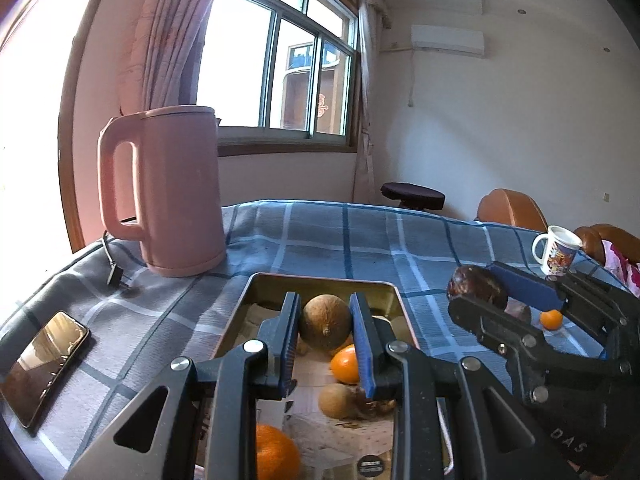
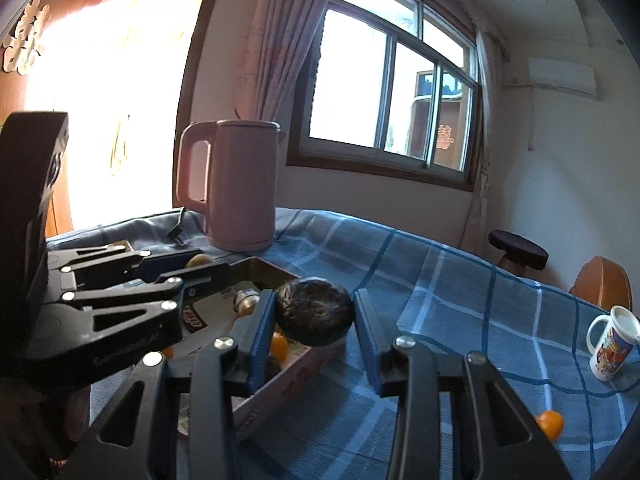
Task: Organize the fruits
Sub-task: 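Lower and release the tan fruit into the tin while the right gripper releases the dark brown fruit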
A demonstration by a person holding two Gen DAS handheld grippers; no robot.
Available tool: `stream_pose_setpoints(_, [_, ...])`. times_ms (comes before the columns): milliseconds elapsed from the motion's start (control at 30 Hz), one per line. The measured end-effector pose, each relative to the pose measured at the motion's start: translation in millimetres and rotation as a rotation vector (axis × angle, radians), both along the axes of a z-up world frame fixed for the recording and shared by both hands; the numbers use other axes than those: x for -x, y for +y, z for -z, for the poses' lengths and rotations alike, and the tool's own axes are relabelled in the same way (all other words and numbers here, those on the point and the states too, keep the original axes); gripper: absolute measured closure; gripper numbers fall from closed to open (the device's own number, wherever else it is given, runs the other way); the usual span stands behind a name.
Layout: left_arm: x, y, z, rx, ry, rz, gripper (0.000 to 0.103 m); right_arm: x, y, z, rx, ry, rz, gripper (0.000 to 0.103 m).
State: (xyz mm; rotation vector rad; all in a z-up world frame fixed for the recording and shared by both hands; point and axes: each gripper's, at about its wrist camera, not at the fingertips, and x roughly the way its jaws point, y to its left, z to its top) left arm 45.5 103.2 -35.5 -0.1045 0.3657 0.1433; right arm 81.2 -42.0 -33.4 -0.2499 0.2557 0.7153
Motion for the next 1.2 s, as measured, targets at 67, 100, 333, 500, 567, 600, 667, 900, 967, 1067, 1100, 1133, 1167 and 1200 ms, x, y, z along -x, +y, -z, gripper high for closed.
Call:
stream_pose_setpoints(67, [0,5,1,0.002,0.006,-0.01,0.076,1,5,2,0.006,0.0,-0.011,0.061])
stream_pose_setpoints(100, [0,8,1,0.004,0.009,-0.015,0.076,2,7,2,0.008,0.001,-0.015,0.061])
stream_pose_setpoints(333, [0,27,2,0.015,0.046,-0.048,0.076,5,22,8,0.029,0.007,-0.046,0.061])
stream_pose_setpoints(500, [-4,34,8,0.028,0.084,-0.046,0.076,5,33,13,0.049,0.017,-0.07,0.061])
stream_pose_setpoints(567, [-4,35,10,0.028,0.092,-0.044,0.076,7,37,14,0.061,0.015,-0.078,0.061])
stream_pose_setpoints(600, [-4,35,10,0.029,0.094,-0.042,0.076,7,38,14,0.063,0.018,-0.084,0.061])
stream_pose_setpoints(667, [-5,34,10,0.027,0.096,-0.04,0.076,7,40,15,0.074,0.023,-0.087,0.061])
stream_pose_setpoints(900, [-9,36,13,0.045,0.119,-0.033,0.076,1,46,20,0.104,0.067,-0.101,0.061])
stream_pose_setpoints(967, [-10,36,13,0.048,0.126,-0.032,0.076,-1,49,21,0.117,0.086,-0.108,0.061])
stream_pose_setpoints(1067, [-11,37,14,0.052,0.134,-0.032,0.076,-3,53,25,0.141,0.108,-0.118,0.061])
stream_pose_setpoints(1100, [-11,37,14,0.053,0.136,-0.031,0.076,-3,54,25,0.146,0.111,-0.121,0.061])
stream_pose_setpoints(1133, [-11,37,14,0.053,0.137,-0.03,0.076,-2,55,26,0.153,0.115,-0.125,0.061])
stream_pose_setpoints(1167, [-12,37,15,0.053,0.14,-0.031,0.076,-2,56,27,0.161,0.119,-0.131,0.061])
stream_pose_setpoints(1200, [-12,37,15,0.053,0.141,-0.031,0.076,-2,58,28,0.168,0.12,-0.134,0.061])
